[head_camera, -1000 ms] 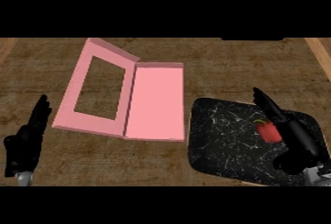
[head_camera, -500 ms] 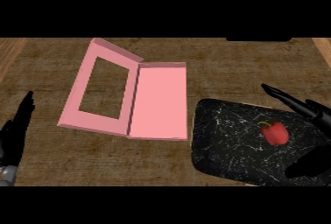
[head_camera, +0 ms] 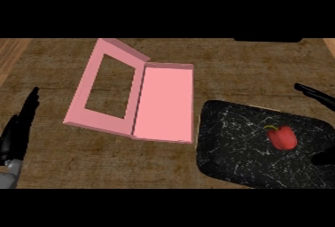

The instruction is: Pick the bell pepper from the tray and place it in the cardboard box

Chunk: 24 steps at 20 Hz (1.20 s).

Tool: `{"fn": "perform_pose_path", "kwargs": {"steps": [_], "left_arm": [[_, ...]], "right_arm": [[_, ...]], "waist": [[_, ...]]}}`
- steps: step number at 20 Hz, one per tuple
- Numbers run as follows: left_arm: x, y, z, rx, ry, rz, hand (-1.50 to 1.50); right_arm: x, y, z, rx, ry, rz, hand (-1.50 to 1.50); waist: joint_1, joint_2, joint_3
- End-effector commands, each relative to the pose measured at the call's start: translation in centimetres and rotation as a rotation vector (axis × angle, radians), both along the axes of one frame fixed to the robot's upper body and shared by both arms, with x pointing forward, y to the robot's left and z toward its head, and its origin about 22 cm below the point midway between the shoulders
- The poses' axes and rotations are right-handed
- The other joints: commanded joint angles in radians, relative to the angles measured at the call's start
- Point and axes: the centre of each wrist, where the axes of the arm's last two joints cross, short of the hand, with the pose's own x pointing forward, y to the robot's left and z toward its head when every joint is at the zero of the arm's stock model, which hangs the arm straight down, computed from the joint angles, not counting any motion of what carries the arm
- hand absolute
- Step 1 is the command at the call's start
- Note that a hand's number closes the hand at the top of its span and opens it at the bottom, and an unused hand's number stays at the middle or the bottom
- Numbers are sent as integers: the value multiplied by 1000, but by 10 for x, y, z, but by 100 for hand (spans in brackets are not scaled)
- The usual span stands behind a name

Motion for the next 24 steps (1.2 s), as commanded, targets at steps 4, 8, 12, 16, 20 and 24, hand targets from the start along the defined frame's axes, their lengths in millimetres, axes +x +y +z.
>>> {"fn": "perform_pose_path", "kwargs": {"steps": [4, 8, 12, 16, 20, 24], "left_arm": [[16, -2, 3, 3, 10, 1, 0], [15, -13, -12, -9, 22, 6, 0], [21, -4, 0, 20, 13, 15, 0], [1, 12, -10, 9, 31, 24, 0], [10, -1, -8, 7, 26, 35, 0], [5, 3, -11, 4, 32, 37, 0]], "right_arm": [[13, -18, 35, -362, -103, 216, -150], [32, -2, 39, -522, -120, 251, -150], [41, 3, 36, -736, -125, 272, -150], [54, 49, 32, -780, -85, 297, -150], [65, 46, 20, -860, -85, 283, -150], [56, 50, -7, -853, -96, 296, -150]], "waist": [[-5, -7, -5], [-1, -9, -6], [-4, -12, -6], [-18, -21, -8], [-23, -19, -7], [-33, -20, -7]]}}
